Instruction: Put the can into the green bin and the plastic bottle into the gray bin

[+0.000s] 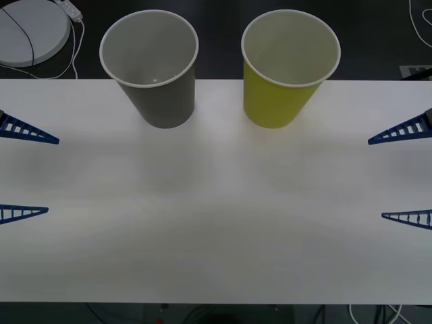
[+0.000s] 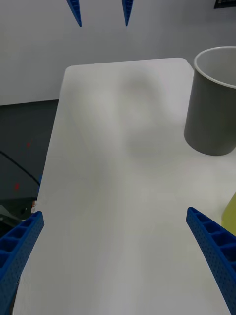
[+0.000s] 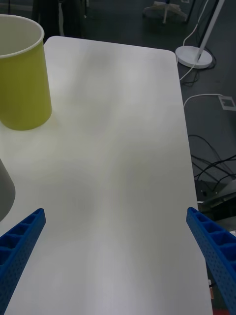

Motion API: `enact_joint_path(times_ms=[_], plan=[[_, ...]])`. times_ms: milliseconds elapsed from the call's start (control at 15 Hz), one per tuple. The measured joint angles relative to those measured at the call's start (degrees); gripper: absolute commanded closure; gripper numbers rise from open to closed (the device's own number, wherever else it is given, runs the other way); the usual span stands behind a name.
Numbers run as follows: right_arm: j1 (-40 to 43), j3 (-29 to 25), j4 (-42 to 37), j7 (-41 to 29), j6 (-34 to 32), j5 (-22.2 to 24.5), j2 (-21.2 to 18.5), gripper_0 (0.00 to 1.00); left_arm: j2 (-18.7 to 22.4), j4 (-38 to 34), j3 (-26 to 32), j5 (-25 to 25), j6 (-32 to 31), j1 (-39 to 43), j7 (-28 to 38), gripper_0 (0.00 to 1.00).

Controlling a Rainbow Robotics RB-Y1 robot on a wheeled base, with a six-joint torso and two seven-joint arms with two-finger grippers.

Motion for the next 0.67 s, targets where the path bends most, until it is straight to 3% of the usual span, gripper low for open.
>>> enact_joint_path(times_ms=[667], plan=[[1.1, -1.2, 0.2, 0.8, 0.0, -0.5, 0.4, 0.00, 0.0, 0.0, 0.0, 0.0, 0.0, 0.0, 0.0, 0.00]])
